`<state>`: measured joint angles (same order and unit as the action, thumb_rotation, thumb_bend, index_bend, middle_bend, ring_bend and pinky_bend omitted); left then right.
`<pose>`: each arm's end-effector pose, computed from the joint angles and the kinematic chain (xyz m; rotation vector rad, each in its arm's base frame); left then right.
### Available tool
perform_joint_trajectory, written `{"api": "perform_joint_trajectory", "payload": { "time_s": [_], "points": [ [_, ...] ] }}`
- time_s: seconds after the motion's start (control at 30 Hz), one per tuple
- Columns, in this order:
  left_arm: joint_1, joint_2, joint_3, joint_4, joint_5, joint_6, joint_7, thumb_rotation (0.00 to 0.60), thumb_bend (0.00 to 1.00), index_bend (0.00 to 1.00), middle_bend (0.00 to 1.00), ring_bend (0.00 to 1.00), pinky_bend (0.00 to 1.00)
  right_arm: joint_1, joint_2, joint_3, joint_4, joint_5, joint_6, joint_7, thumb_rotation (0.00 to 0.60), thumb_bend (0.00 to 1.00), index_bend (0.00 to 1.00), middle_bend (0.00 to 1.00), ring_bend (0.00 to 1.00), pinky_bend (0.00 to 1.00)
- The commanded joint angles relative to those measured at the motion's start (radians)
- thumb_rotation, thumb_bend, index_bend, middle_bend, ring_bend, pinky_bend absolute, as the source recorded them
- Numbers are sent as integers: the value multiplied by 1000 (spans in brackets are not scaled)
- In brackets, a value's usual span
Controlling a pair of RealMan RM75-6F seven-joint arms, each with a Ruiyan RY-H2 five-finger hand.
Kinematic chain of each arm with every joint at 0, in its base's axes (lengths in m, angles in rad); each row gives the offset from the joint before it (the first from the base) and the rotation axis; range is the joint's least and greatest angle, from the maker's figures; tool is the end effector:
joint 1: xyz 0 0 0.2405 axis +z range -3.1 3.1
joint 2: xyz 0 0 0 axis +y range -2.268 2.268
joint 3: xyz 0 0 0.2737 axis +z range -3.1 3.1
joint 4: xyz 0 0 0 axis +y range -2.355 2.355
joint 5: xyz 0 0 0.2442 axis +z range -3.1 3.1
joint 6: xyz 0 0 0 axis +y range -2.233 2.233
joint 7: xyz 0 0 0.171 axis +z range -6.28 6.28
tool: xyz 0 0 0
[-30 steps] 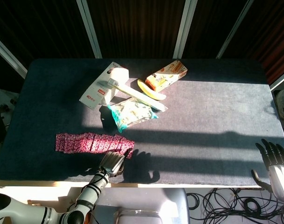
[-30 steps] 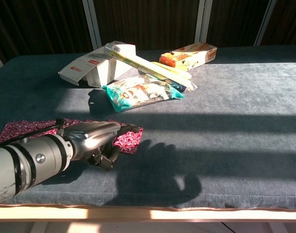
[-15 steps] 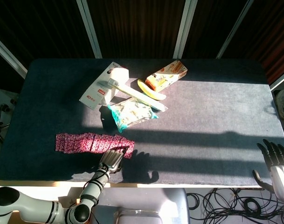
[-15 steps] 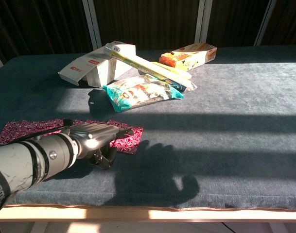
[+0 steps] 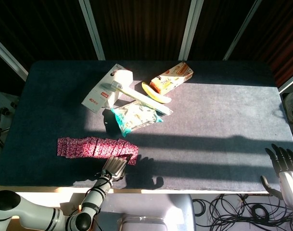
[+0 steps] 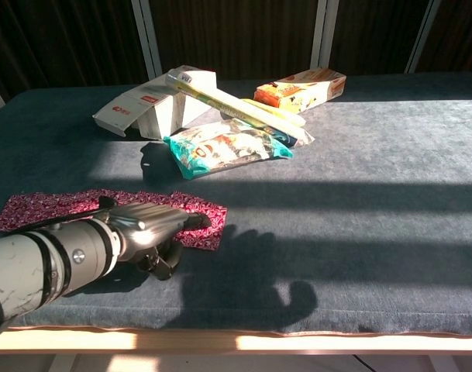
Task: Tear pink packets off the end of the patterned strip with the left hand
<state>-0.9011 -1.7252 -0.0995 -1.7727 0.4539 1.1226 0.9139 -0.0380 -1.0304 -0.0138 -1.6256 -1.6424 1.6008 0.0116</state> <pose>-0.1012 0.2904 -0.1399 -2.0311 -1.1282 -0.4882 -0.3428 -0.1543 0.1622 1.4297 -0.8442 0.8734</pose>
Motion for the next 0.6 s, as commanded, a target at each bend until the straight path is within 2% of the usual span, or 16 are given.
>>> {"api": "perform_joint_trajectory", "payload": {
  "time_s": [0.03,0.27,0.4,0.5,0.6],
  "points": [
    [-5,10,12,-17,-6,2,7,600,956,155,1000,1000,1000,0,0,0,0,0,0,0,600,309,0,0,0,36],
    [-10,60,73,-125,12,6,28,600,946,169,1000,1000,1000,0,-2,1,0,2,-1,-4,600,309,0,0,0,36],
    [-15,73,83,-148,5,7,38,600,946,175,1000,1000,1000,0,-2,1,0,2,-1,-5,600,309,0,0,0,36],
    [-32,109,121,-211,-27,18,84,600,943,181,1000,1000,1000,-2,-3,1,-1,2,2,-6,600,309,0,0,0,36],
    [-43,143,135,-275,-35,33,95,600,942,185,1000,1000,1000,-1,-5,1,-1,1,-1,-10,600,309,0,0,0,36]
  ]
}}
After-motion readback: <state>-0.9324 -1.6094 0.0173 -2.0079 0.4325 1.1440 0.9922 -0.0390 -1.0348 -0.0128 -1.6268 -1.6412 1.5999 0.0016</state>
